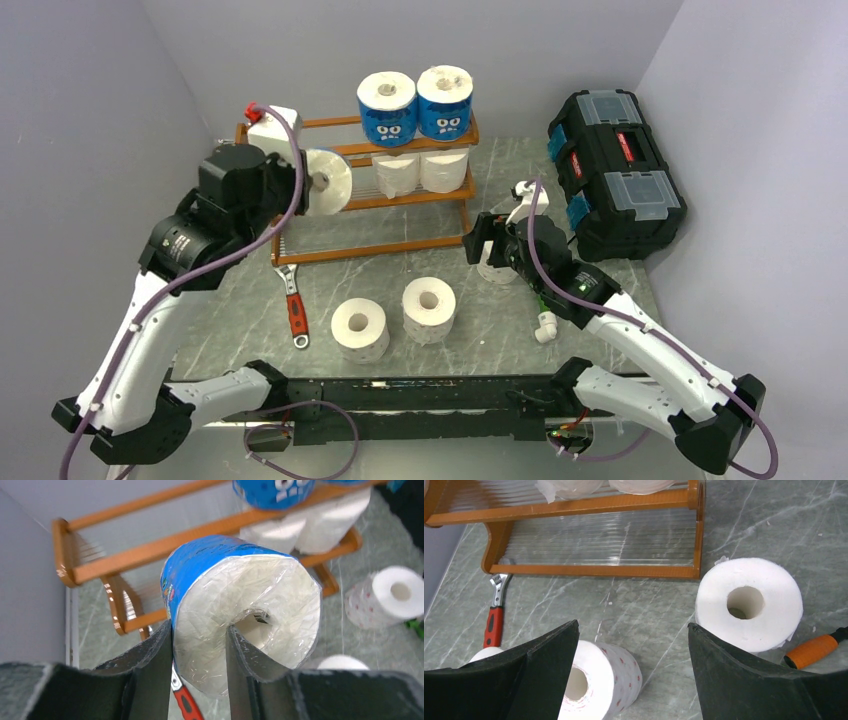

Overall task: Place and organize the paper towels onto the shelf
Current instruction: Pick up the paper towel from the center of the board, then place the paper towel on the shelf, then adjust the paper towel on the shelf.

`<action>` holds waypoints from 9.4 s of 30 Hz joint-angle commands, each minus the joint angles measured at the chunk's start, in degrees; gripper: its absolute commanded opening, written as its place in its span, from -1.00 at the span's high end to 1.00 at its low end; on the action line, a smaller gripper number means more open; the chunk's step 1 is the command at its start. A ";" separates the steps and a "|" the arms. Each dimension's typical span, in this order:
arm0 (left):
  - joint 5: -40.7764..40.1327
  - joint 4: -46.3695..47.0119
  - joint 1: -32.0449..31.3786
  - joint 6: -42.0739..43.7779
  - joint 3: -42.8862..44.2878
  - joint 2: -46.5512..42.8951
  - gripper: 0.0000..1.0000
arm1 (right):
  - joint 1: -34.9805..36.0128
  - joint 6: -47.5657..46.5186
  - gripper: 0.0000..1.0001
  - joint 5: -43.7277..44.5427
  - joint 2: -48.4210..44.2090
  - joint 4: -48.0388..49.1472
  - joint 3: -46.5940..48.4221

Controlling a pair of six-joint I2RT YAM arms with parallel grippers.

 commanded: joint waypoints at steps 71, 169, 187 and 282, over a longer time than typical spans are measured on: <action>32.63 -4.92 27.32 -10.10 45.97 37.53 0.11 | -0.14 5.37 -0.61 -5.53 -1.45 1.89 -5.61; 32.74 21.95 28.86 -12.78 20.01 22.81 -0.54 | -0.27 4.75 -0.61 -4.29 -1.38 2.22 -6.92; 41.85 54.51 28.87 -0.37 -27.07 -7.61 -0.99 | -0.26 4.28 -0.61 -5.80 -0.67 3.89 -7.75; 42.99 81.17 28.87 -0.35 -35.55 9.64 -0.74 | -0.26 2.63 -0.61 -2.38 0.31 3.64 -8.67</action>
